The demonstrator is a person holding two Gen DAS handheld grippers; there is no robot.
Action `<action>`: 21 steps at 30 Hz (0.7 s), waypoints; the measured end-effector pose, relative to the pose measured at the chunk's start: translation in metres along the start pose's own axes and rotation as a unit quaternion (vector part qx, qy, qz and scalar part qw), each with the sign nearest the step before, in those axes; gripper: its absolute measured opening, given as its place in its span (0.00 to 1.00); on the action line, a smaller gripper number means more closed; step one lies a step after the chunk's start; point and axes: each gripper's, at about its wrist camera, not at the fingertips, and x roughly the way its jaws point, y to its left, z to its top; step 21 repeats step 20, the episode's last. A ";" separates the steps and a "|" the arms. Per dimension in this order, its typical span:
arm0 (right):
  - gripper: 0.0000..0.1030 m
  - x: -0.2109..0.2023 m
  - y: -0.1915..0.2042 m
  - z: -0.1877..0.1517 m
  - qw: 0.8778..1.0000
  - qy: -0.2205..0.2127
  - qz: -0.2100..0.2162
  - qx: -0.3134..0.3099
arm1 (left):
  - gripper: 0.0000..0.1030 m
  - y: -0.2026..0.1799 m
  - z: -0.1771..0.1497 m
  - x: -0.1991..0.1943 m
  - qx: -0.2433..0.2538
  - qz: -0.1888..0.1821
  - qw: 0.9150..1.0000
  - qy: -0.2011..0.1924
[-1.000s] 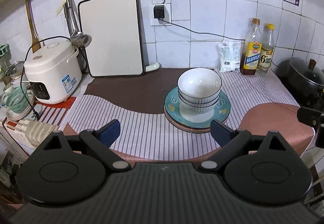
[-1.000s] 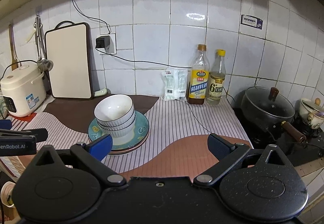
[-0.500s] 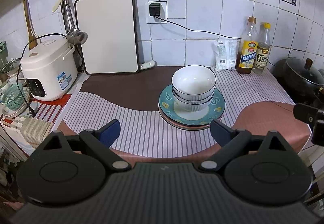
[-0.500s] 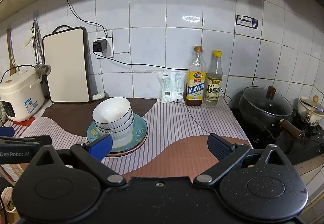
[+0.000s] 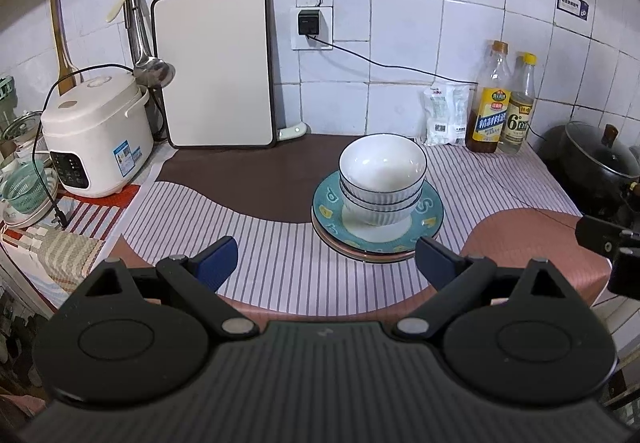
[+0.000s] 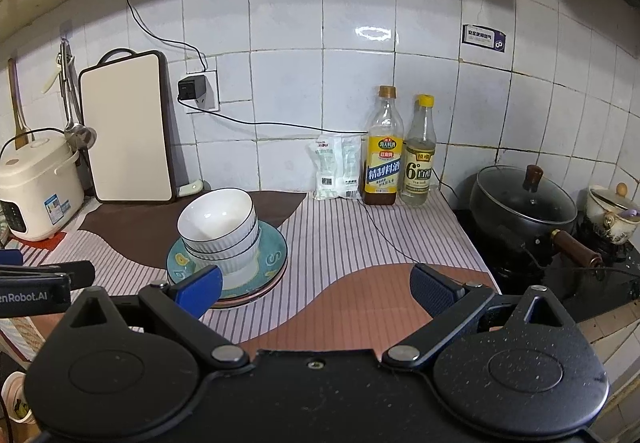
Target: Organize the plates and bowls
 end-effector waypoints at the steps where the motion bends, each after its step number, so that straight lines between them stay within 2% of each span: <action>1: 0.99 0.000 0.000 0.000 1.000 0.001 -0.001 -0.001 | 0.94 0.000 0.000 0.000 0.000 -0.001 1.000 0.001; 21: 0.99 0.002 -0.001 -0.003 1.000 0.007 -0.004 -0.002 | 0.94 -0.003 -0.003 0.002 0.004 0.007 1.000 -0.002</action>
